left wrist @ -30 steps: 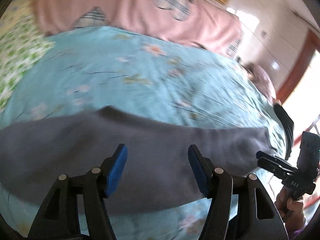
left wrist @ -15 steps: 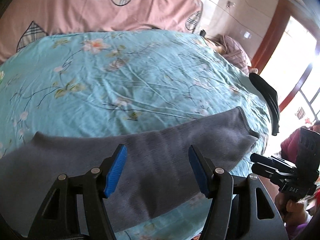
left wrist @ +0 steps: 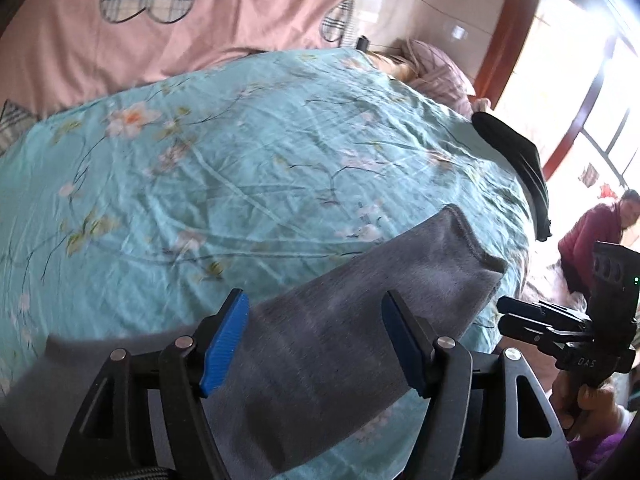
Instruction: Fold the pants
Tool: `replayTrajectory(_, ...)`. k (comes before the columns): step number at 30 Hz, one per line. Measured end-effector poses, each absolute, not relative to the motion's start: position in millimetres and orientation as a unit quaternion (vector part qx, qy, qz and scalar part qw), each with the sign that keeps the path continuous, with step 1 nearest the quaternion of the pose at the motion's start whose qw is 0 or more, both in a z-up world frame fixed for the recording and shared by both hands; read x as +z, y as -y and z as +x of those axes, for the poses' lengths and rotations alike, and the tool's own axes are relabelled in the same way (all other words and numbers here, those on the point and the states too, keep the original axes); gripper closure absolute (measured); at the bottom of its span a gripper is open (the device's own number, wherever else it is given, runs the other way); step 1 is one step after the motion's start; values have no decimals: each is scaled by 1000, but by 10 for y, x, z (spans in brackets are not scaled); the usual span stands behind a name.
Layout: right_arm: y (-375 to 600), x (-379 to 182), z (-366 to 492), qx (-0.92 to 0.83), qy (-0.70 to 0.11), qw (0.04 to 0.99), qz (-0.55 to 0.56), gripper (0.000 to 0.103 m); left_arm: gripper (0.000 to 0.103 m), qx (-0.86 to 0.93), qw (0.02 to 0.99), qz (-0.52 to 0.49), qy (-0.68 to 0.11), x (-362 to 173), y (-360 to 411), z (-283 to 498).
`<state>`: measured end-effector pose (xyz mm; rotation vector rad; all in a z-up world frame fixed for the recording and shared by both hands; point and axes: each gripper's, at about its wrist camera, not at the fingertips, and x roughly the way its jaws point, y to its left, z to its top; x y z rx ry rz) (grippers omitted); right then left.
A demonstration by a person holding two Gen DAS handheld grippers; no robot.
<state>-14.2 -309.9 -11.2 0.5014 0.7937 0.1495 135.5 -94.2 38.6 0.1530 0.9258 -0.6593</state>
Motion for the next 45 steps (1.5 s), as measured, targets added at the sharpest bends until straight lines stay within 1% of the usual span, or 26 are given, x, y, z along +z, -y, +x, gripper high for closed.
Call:
replayTrajectory(10,3172,-232,-78,64,-398,868,291,48,32,-343,823,110,-439,391,1290,1493)
replayTrajectory(13,3239,-263,-13,52,-393,859,323,42,32,-355,814,120,-444,370,1397,1540)
replayTrajectory(14,3281,-283,10,50,-389,852,345,37,32,-358,812,124,-445,360,1435,1545)
replayTrajectory(16,3346,-312,59,49,-381,841,381,37,32,-369,802,136,-449,330,1528,1560)
replayTrajectory(19,3394,-326,118,46,-371,839,396,37,32,-385,789,154,-454,286,1664,1568)
replayTrajectory(20,3403,-331,134,47,-367,840,397,47,32,-390,784,162,-456,265,1723,1573)
replayTrajectory(21,3408,-336,140,48,-365,841,397,63,32,-393,779,168,-458,244,1774,1587)
replayTrajectory(22,3428,-356,152,48,-365,841,396,70,32,-396,774,174,-462,222,1828,1606)
replayTrajectory(23,3448,-372,162,51,-367,841,394,86,32,-400,768,178,-468,198,1878,1627)
replayTrajectory(26,3540,-396,117,58,-361,847,386,89,32,-414,749,188,-482,137,2044,1695)
replayTrajectory(33,3704,-419,76,57,-344,861,371,89,33,-461,689,219,-514,-22,2552,1801)
replayTrajectory(36,3662,-367,83,65,-338,870,353,89,46,-485,652,231,-535,-147,2772,1827)
replayTrajectory(38,3671,-354,73,77,-333,871,354,89,60,-500,632,233,-544,-214,2871,1847)
replayTrajectory(39,3673,-365,66,80,-334,870,353,89,64,-507,628,232,-543,-220,2892,1854)
replayTrajectory(41,3660,-386,67,81,-340,870,348,90,79,-517,625,224,-541,-195,2906,1877)
replayTrajectory(44,3670,-386,67,89,-335,869,354,90,87,-522,632,214,-532,-126,2861,1889)
replayTrajectory(45,3671,-373,66,93,-332,869,354,90,87,-523,635,211,-528,-97,2838,1881)
